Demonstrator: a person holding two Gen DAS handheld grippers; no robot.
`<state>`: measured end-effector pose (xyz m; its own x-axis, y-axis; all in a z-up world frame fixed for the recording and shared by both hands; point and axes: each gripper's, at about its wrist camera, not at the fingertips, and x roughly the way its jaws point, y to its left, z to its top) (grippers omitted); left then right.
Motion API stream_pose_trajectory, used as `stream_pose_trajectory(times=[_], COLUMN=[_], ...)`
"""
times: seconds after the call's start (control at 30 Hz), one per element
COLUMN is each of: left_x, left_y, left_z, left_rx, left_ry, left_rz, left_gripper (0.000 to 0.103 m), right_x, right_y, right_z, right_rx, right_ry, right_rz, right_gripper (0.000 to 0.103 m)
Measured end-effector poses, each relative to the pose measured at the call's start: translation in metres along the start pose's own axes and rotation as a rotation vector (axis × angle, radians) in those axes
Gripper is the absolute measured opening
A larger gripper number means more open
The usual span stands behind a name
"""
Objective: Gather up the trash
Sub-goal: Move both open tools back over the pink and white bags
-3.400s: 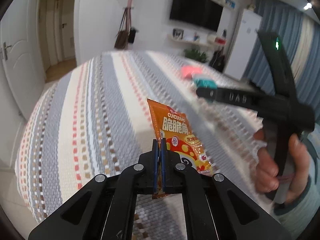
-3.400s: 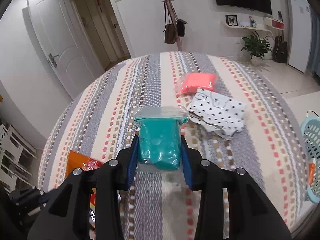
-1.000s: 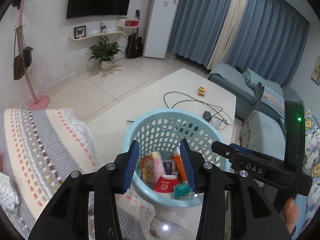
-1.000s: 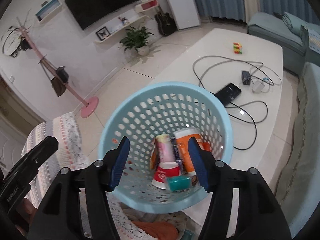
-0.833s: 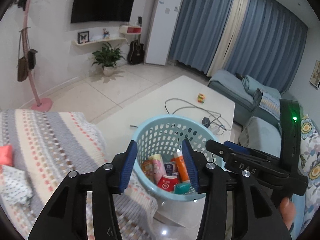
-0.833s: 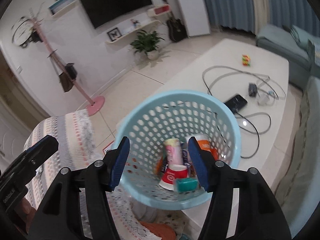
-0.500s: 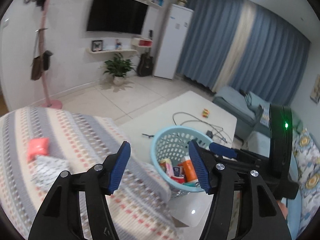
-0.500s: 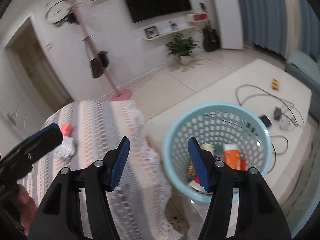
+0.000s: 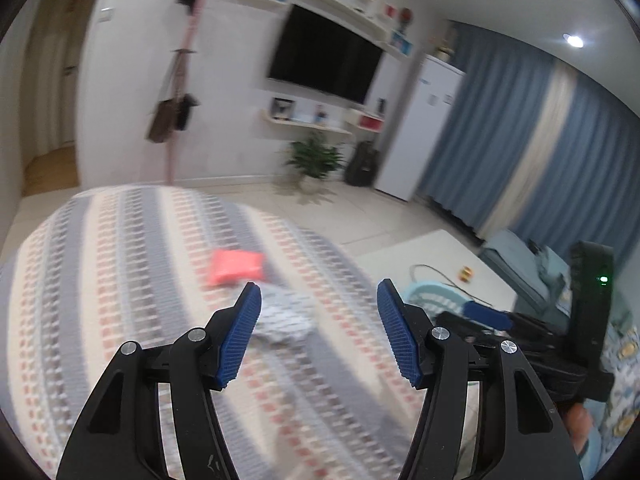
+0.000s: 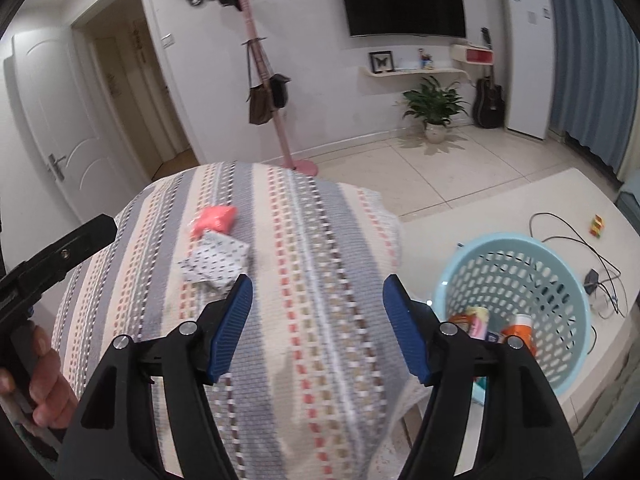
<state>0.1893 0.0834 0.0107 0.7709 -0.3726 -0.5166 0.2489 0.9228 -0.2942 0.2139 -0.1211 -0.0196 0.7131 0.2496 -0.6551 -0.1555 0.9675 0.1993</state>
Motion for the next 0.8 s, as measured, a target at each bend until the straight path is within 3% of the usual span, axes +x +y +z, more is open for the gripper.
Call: stream_pose_trajectory(times=[0.1,0.23,0.4,0.6,0.8], left_x=[-0.003,0.002,0.014,0.025,0.032], left_y=[0.027,0.056,0.076,0.089,0.097], left_z=[-0.004,-0.010,-0.018,-0.028,-0.008], left_rx=[-0.036,-0.082,-0.109,-0.117,-0.111], left_ry=[0.005,0.038,0.074,0.102,0.099], left_rz=[0.082,0.164,0.190,0.191,0.170], left_gripper=[0.059,0.059,0.061,0.061,0.061], right_x=[0.009,0.023,0.051,0.082,0.092], right_y=[0.014,0.034,0.059,0.087,0.113], right_z=[-0.001,0.001,0.002,0.000,-0.001], right_rx=[-0.019,-0.029,-0.045,-0.125,-0.228], right_ry=[0.018,0.054,0.115,0.163,0.138], right_rz=[0.015,0.059,0.124,0.092,0.078], right_gripper=[0.067,0.079,0.082,0.082,0.081])
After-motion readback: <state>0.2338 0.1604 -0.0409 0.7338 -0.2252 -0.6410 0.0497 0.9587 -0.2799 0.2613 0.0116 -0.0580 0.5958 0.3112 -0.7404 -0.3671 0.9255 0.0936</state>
